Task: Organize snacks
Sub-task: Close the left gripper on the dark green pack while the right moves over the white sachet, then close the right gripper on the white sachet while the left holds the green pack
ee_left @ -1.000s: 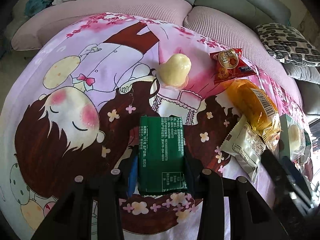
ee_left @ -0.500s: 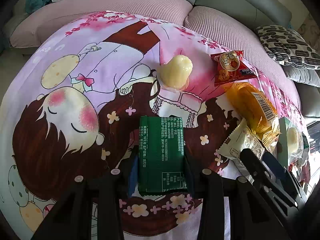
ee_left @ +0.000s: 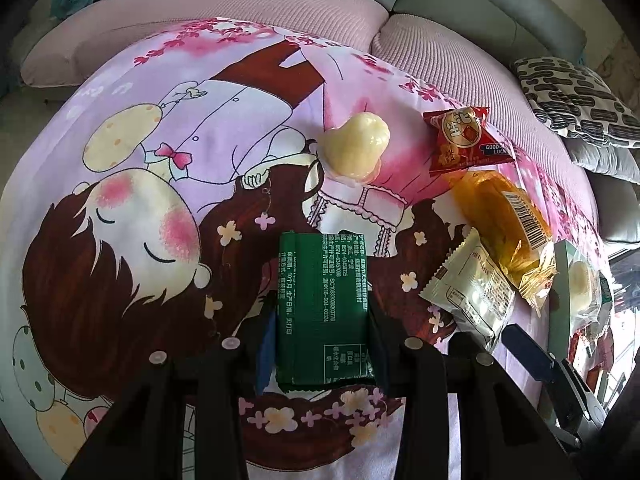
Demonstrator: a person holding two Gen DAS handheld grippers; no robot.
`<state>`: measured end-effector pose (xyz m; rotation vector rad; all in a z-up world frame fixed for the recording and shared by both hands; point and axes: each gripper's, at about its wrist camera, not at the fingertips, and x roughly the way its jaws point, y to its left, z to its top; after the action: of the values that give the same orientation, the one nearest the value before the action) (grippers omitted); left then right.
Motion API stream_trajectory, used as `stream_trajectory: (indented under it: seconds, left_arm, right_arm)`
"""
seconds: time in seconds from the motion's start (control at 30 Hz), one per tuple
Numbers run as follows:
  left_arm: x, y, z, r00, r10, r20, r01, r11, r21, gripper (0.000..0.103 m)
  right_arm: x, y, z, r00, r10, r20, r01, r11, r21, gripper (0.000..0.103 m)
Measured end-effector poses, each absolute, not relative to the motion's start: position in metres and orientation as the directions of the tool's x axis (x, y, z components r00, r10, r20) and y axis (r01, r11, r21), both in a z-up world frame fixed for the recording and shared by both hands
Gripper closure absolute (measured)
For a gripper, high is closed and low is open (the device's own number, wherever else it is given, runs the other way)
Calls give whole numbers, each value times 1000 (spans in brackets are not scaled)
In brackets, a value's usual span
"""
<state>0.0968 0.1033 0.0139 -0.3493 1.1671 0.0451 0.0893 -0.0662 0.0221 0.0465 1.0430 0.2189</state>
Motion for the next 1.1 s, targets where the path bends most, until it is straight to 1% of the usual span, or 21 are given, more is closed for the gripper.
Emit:
stream_trajectory:
  seconds: [0.07,0.2,0.33,0.57,0.77,0.9,1.1]
  left_arm:
    - [97,103,14,398,-139,-907,-218,946,-241,62]
    - [97,104,14,398,-142,-907,-223,943,-246,62]
    - [97,104,14,397,-146,-906,-225,942,-250,62]
    - [98,107,13,399,-141,-906,-235,939,-250,62]
    - [100,108,11,400,-128,-907,-232,944,-235,62]
    - [101,108,10,402,-134,-906,-233,942,-243,62]
    - [98,109,11,403,-142,-904,-233,939,-251,62]
  right_arm:
    - [89,-67,22,503,155,-850,-154,984,89,31]
    - [90,-67,27,546,129,-828,-170,985,41,31]
    - [91,-64,34,588,148,-795,-198,980,36,31]
    - [97,-53,34,622,149,-768,-235,972,-2,30]
    - [111,-45,31,620,145,-771,-254,967,-23,30]
    - [113,-48,21,571,167,-804,-253,967,22,30]
    - [106,-56,20,525,222,-822,-226,967,116,30]
